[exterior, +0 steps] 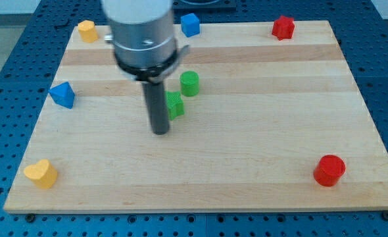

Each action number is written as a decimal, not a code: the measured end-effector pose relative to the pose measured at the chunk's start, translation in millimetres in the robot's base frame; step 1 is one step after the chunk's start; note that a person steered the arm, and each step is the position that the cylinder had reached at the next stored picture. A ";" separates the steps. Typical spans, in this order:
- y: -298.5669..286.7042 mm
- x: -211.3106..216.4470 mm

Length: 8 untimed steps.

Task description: Point your arm to yellow heart

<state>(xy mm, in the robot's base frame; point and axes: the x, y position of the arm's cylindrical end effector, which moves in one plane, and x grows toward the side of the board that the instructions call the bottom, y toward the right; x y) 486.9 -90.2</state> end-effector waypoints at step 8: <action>47.2 -30.2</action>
<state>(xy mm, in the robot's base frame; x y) 456.7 -43.0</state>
